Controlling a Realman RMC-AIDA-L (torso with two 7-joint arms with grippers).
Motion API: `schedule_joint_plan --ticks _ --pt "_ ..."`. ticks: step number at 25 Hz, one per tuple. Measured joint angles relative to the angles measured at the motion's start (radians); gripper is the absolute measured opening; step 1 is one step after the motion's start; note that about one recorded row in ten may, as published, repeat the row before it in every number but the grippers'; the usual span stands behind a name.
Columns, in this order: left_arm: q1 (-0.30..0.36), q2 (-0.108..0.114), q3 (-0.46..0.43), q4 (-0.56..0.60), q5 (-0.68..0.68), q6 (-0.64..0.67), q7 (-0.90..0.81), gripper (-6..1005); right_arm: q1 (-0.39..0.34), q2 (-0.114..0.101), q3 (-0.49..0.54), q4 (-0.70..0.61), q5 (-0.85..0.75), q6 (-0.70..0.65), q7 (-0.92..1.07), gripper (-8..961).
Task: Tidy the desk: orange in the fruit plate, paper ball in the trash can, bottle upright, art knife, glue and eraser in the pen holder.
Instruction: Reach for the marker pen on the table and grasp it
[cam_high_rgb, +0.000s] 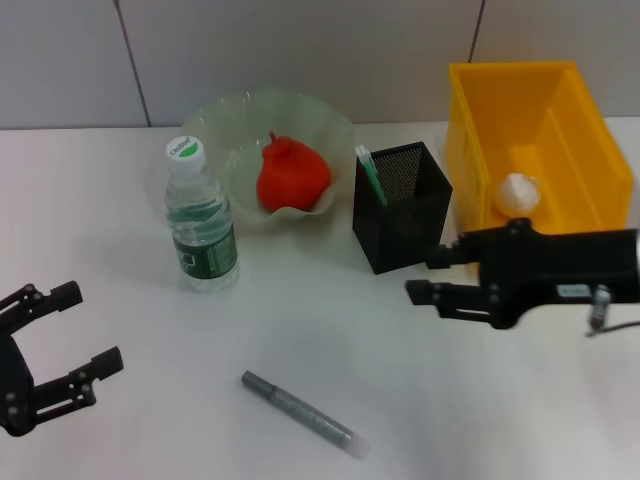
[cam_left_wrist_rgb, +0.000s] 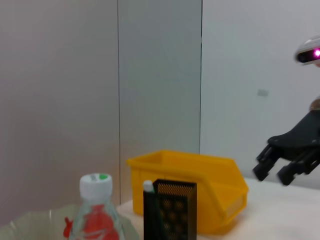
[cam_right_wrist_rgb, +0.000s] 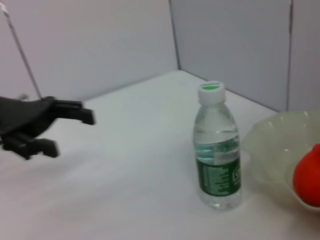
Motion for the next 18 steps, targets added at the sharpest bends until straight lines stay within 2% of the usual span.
schedule_joint_plan --ticks 1,2,3,8,13,18 --pt "-0.002 -0.007 -0.028 0.061 0.052 0.0 -0.065 842 -0.008 0.0 0.024 0.023 0.021 -0.019 -0.04 457" --pt "-0.002 -0.007 -0.028 0.061 0.052 0.0 -0.065 842 -0.008 0.0 0.024 0.023 0.021 -0.019 -0.04 457" --pt "-0.002 -0.013 -0.033 0.12 0.082 0.0 -0.14 842 -0.016 0.0 0.068 0.066 0.046 -0.047 -0.1 457" --pt "-0.003 -0.018 -0.026 0.21 0.105 0.001 -0.256 842 -0.009 -0.002 0.126 0.163 0.053 -0.072 -0.196 457" --pt "-0.009 -0.019 -0.025 0.217 0.104 0.0 -0.269 842 0.026 -0.002 0.135 0.212 0.045 -0.073 -0.217 457" --pt "-0.032 -0.016 -0.032 0.157 0.105 0.002 -0.241 842 0.071 -0.001 0.108 0.169 0.02 -0.098 -0.159 458"
